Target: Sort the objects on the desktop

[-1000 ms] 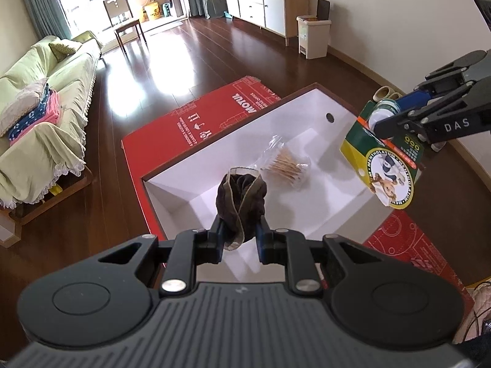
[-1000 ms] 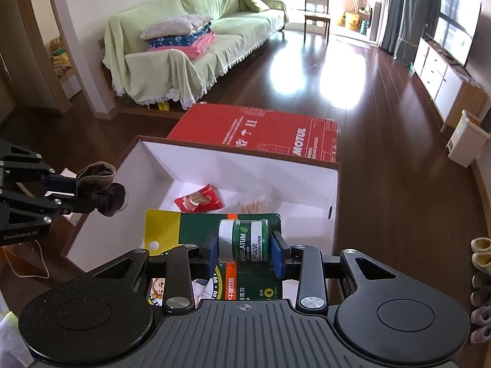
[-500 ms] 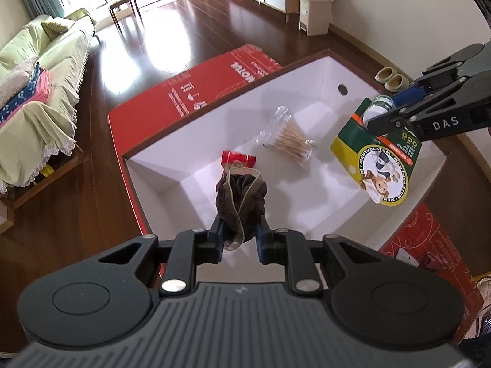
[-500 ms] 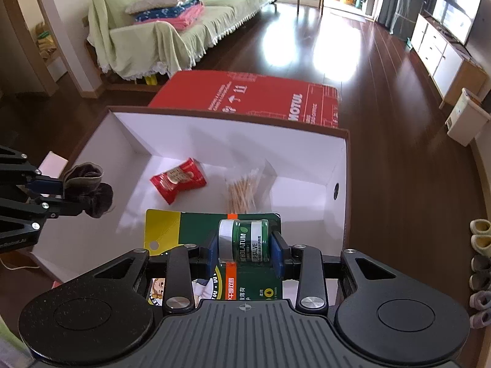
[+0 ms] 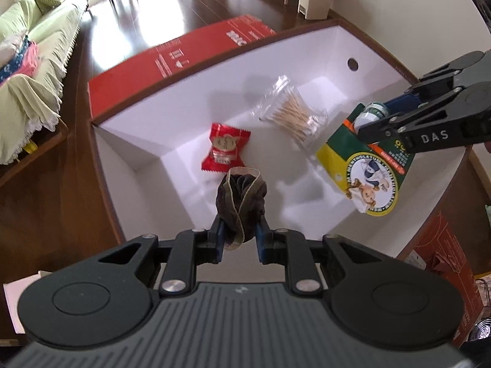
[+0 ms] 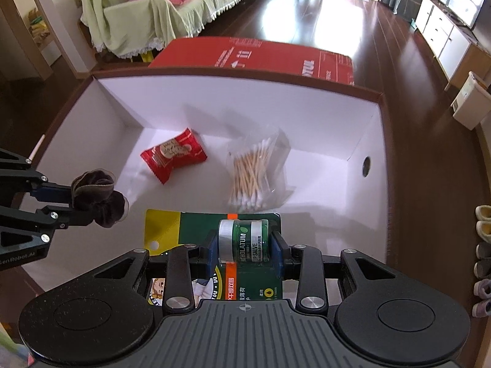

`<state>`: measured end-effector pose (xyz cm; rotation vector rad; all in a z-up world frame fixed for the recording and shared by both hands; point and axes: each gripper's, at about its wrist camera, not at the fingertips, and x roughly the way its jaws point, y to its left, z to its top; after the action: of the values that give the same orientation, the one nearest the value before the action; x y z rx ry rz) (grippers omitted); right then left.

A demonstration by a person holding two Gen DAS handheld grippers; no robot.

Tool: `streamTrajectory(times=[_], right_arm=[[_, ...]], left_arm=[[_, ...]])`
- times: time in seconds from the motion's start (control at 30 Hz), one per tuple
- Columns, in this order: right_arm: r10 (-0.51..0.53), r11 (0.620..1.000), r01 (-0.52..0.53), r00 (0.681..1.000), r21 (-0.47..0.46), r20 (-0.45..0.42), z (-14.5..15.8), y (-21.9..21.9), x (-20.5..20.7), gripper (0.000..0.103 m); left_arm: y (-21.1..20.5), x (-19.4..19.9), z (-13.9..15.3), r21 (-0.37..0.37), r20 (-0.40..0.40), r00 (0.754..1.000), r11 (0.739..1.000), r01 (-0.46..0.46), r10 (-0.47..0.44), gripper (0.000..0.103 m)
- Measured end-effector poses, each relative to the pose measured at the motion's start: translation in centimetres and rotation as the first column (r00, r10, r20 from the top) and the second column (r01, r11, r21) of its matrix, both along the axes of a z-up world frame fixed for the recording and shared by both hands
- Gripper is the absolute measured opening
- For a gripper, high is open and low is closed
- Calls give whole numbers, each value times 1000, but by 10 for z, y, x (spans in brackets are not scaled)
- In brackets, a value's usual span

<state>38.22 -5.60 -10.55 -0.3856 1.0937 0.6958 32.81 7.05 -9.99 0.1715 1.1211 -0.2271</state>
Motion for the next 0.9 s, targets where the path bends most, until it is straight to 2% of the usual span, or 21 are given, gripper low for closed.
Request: streamTrajectory(times=[0.43,0.9], right_arm=[[-35,999,34,999,-38,-37,-29,14,4,34],[-73,995,69,996,-71,-55,-41,16,8,34]], left_arm=[[-11,8,-23,-48,-94,996,999,-2,-2,17],[-17,14,-36,-62,-140,990,998,-17,8,18]])
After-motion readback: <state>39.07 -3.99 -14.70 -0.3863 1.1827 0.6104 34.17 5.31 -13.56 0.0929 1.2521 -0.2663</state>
